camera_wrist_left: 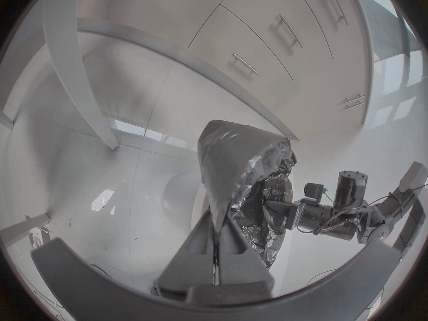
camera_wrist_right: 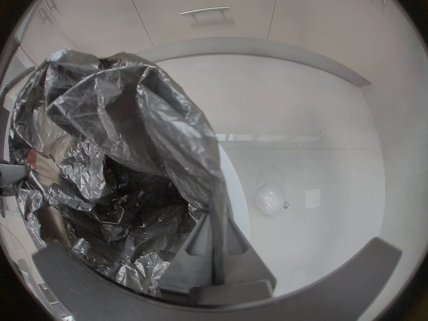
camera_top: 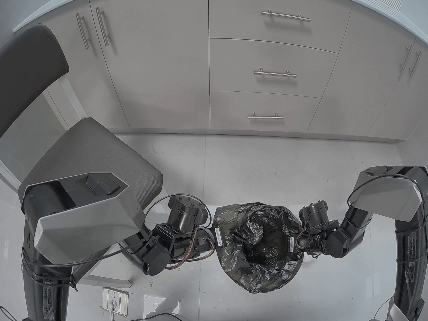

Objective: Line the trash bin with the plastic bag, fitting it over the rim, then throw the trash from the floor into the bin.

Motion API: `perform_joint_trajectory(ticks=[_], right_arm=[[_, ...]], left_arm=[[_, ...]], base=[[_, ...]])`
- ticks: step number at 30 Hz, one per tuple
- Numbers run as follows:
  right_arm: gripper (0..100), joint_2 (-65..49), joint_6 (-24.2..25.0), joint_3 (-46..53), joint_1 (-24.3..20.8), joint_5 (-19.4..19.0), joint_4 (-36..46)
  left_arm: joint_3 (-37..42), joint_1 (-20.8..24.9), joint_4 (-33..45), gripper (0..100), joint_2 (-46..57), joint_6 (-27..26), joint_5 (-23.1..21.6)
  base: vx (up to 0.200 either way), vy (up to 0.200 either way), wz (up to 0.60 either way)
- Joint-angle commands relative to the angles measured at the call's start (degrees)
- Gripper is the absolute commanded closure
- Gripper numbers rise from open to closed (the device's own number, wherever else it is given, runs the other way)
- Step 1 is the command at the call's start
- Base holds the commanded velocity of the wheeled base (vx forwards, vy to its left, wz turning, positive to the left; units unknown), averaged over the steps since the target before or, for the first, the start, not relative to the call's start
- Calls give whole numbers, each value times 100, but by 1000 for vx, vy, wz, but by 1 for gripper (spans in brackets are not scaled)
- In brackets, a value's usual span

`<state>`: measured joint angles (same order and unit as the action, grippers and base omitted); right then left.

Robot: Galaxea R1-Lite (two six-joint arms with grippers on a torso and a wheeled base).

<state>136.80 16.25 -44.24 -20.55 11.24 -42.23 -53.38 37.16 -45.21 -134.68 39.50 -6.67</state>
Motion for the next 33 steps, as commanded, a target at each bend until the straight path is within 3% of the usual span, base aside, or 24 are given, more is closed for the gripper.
perform_joint_trajectory(ticks=[1, 7, 20, 33], right_arm=[[100, -75, 1, 56, -36, -8, -119], [100, -101, -52, 355, -212, 27, -725], [100, -470, -113, 566, -186, 36, -743], [100, -356, -702, 803, -89, 45, -734]], left_arm=[[3, 2, -5, 100, -49, -39, 8], [21, 20, -5, 100, -41, -47, 25], [118, 55, -49, 100, -32, -65, 34], [126, 81, -49, 100, -49, -162, 25]], base=[[0, 0, 0], [0, 0, 0], [0, 0, 0], [0, 0, 0]])
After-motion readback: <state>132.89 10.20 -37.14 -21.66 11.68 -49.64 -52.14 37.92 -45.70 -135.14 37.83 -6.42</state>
